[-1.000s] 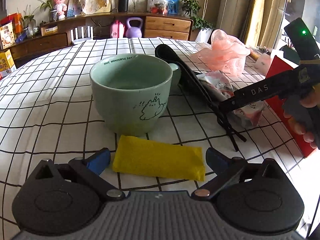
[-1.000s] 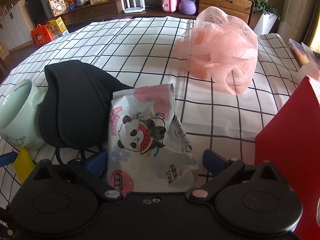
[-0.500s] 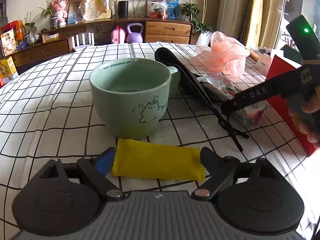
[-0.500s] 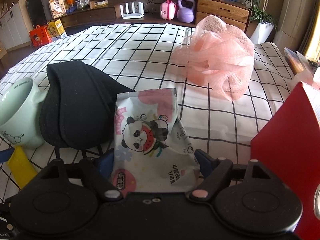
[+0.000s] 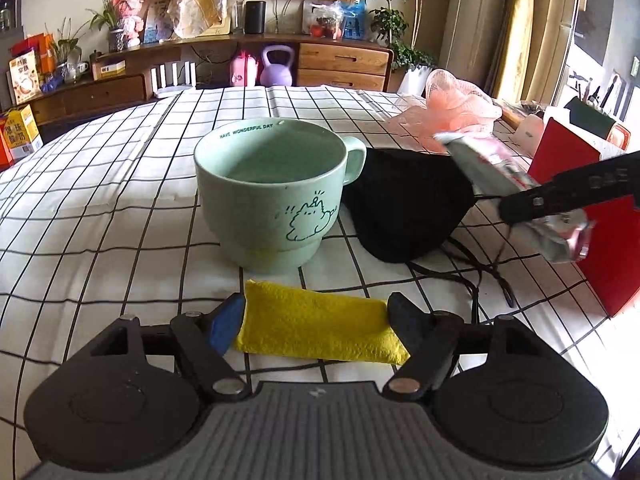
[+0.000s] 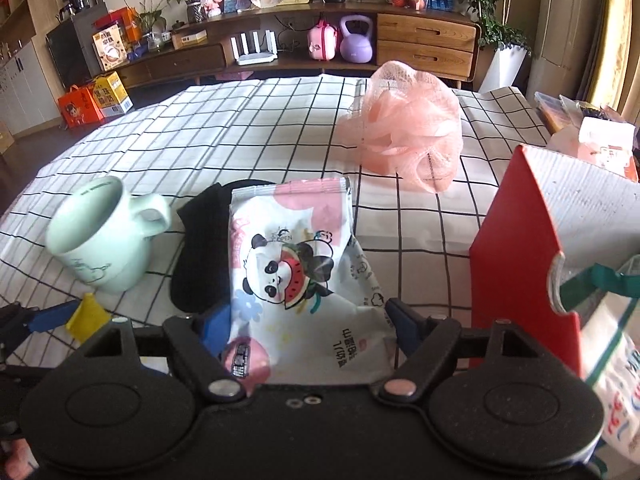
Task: Organize soft objects
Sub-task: 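Lift the yellow sponge with the left gripper while the right lifts the panda bag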
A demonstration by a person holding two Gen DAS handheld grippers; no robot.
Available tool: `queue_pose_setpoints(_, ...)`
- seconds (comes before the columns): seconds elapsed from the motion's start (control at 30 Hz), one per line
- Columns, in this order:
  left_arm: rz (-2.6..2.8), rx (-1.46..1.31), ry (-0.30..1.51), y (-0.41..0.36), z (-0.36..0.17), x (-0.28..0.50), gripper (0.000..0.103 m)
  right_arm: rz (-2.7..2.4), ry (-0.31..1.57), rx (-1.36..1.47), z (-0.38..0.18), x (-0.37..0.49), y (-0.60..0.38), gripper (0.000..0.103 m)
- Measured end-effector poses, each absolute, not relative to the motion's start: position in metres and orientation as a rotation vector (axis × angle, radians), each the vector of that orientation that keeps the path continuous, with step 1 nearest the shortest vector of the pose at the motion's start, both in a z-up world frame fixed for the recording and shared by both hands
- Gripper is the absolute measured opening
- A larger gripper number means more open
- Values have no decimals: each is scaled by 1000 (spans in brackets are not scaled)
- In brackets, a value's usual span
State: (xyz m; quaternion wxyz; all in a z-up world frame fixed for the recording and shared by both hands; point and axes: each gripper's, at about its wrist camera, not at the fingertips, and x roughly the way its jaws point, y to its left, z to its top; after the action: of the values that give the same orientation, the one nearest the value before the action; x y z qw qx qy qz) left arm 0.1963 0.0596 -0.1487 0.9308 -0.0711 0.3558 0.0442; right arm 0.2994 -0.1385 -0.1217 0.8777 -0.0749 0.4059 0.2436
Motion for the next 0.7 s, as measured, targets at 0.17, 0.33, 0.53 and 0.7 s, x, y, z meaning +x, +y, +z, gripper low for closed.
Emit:
queue_pose_setpoints(0.17, 89, -182, 742, 62, -144, 187, 77, 512, 823, -136, -105, 279, -149, 79)
queue_pose_setpoints(0.33, 85, -203, 734, 62, -134, 176, 77, 511, 807, -122, -90, 265, -160, 79)
queue_pose_setpoints(0.53, 66, -220, 710, 57, -119, 167, 77, 527, 780, -93, -69, 250, -175, 79)
queue_pose_setpoints(0.7, 61, -224, 688, 55, -111, 159, 77, 546, 823, -105, -78, 240, -184, 79)
